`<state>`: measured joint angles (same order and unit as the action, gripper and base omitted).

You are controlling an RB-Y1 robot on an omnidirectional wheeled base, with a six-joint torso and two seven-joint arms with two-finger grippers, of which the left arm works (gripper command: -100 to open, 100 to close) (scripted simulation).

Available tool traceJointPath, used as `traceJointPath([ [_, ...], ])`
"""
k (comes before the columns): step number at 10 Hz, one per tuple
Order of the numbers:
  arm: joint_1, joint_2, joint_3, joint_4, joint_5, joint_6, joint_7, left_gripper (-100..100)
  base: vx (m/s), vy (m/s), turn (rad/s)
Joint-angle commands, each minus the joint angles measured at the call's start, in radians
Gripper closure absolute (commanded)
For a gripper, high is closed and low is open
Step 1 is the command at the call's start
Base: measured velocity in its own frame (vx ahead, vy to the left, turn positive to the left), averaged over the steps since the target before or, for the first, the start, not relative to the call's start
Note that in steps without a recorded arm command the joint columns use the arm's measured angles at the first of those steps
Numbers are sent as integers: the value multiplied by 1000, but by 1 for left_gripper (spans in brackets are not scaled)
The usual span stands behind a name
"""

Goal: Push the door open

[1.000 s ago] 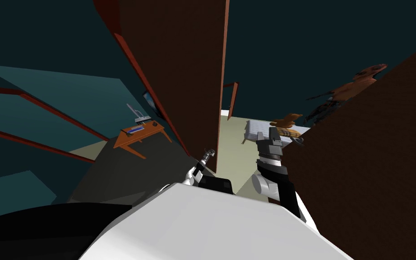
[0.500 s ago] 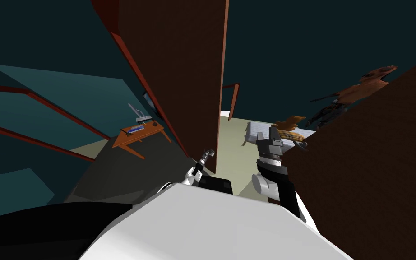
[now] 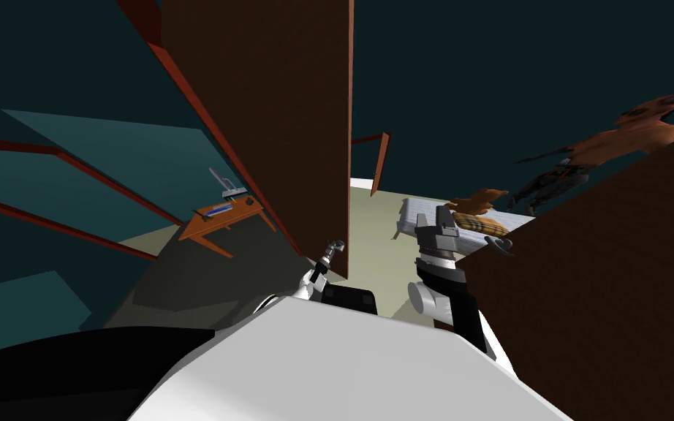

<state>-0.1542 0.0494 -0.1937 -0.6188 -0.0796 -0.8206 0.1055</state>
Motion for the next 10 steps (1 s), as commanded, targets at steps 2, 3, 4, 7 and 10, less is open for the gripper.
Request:
traceJointPath([
  [2,9,15,41,-37,18,20,-13,100,139,-121,58],
  [3,8,14,50,-35,23,21,-17,100,167,-152,73],
  [4,6,11,68,-33,31,23,-25,100,133,-178,64],
  [7,3,3,100,-27,46,26,-40,100,129,-126,59],
  [10,-1,-11,140,-21,65,31,-59,100,164,-159,73],
])
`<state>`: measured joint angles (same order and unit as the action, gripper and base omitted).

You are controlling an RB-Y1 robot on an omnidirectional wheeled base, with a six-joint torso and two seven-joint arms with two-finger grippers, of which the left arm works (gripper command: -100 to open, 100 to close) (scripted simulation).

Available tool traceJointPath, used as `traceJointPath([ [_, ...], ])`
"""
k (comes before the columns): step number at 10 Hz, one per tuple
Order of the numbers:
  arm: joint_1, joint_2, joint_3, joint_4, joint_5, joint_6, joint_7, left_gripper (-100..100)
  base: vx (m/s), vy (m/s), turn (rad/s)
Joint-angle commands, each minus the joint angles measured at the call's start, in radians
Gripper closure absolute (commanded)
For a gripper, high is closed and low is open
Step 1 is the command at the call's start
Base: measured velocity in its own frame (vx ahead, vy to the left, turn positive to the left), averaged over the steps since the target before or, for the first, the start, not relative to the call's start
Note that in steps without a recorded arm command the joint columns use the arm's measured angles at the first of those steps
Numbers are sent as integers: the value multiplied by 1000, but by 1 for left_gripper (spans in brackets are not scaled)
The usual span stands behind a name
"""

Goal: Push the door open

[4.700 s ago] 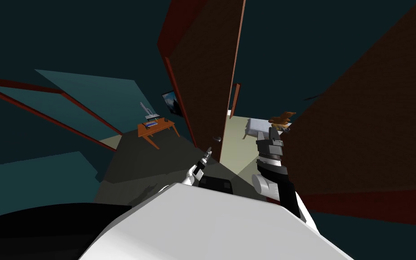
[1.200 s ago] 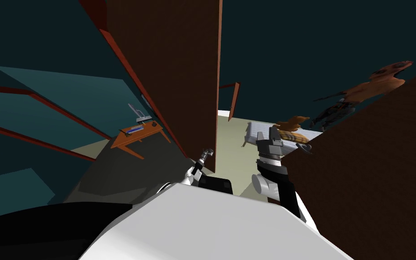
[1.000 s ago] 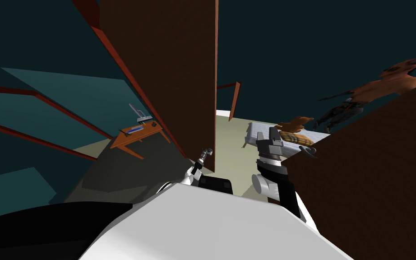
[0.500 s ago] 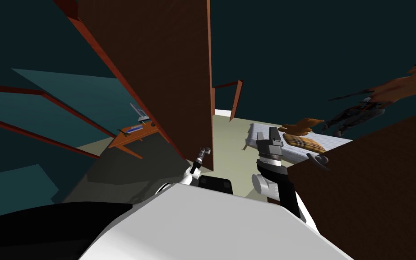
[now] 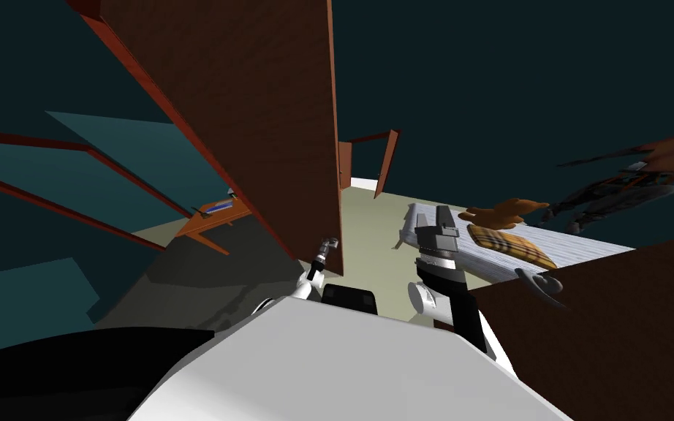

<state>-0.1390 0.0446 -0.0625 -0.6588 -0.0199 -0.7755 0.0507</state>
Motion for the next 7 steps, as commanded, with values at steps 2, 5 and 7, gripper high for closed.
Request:
traceJointPath([
  [2,-18,-15,26,22,13,-12,-13,100,170,-113,50],
  [5,-13,6,51,13,25,-6,-19,100,117,-58,34],
  [7,-13,15,64,14,32,-7,-23,100,167,-70,42],
])
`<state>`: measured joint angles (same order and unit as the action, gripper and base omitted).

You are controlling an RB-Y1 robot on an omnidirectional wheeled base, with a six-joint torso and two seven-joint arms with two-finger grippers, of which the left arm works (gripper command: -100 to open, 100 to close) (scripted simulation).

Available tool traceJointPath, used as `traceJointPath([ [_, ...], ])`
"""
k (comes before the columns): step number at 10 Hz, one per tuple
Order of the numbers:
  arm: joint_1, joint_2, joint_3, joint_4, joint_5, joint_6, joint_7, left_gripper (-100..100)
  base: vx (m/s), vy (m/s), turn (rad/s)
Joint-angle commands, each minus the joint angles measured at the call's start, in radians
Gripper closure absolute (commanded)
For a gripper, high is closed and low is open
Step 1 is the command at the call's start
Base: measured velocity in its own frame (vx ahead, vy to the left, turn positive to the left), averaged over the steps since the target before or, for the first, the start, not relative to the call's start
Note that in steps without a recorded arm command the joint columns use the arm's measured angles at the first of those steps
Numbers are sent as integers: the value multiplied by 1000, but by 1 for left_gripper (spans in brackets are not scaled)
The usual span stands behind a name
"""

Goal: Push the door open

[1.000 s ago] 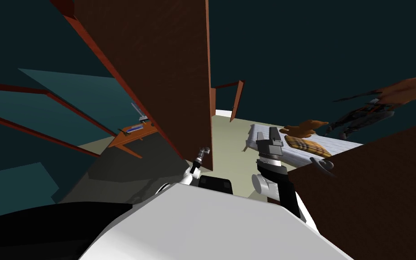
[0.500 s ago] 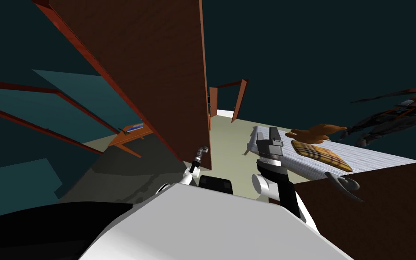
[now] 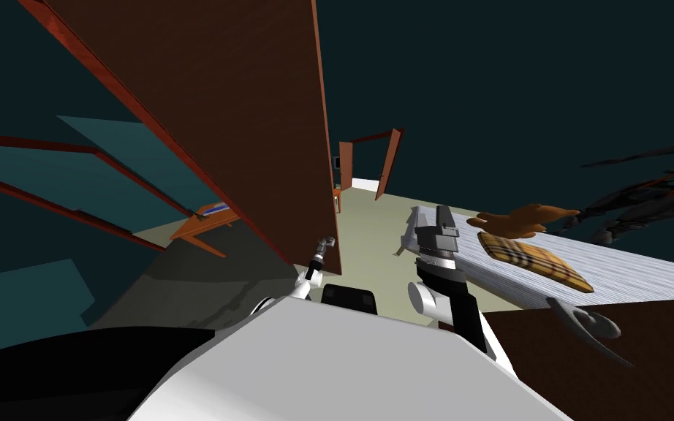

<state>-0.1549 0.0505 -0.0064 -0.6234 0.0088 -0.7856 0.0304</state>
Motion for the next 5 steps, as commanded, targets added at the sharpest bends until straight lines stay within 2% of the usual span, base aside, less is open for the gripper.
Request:
traceJointPath([
  [1,3,13,16,-21,8,3,-6,100,149,-68,28],
  [3,3,18,24,-20,12,3,-9,100,162,-58,28],
  [4,3,18,24,-20,12,3,-9,100,42,-18,-3],
  [5,3,26,43,-19,22,2,-15,100,110,-49,44],
])
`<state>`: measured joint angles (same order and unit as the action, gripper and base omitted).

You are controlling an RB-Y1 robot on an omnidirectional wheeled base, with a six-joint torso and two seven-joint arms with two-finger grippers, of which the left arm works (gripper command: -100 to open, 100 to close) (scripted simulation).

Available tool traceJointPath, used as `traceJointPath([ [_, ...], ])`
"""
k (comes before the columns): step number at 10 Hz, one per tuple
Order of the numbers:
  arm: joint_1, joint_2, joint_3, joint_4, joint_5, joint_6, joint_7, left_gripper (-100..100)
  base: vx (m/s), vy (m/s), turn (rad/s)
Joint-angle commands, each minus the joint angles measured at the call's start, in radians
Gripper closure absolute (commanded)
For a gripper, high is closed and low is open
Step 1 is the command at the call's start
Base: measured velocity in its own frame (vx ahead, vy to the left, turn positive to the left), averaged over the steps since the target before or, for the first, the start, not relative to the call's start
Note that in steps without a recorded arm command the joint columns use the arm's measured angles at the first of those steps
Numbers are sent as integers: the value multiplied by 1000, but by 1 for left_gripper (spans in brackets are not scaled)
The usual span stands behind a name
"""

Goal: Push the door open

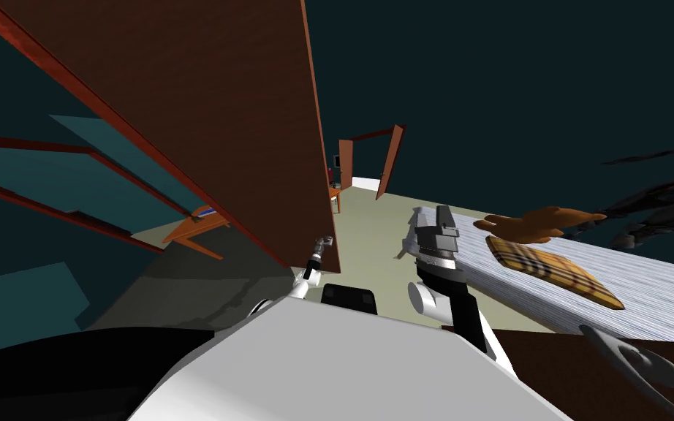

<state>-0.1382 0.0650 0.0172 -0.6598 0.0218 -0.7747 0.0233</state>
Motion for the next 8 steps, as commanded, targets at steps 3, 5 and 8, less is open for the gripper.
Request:
traceJointPath([
  [3,-13,20,46,20,23,-10,-18,100,169,-91,64],
  [5,-12,24,68,21,35,-11,-25,100,202,-71,63],
  [8,-12,27,97,23,50,-12,-35,100,175,-93,58],
])
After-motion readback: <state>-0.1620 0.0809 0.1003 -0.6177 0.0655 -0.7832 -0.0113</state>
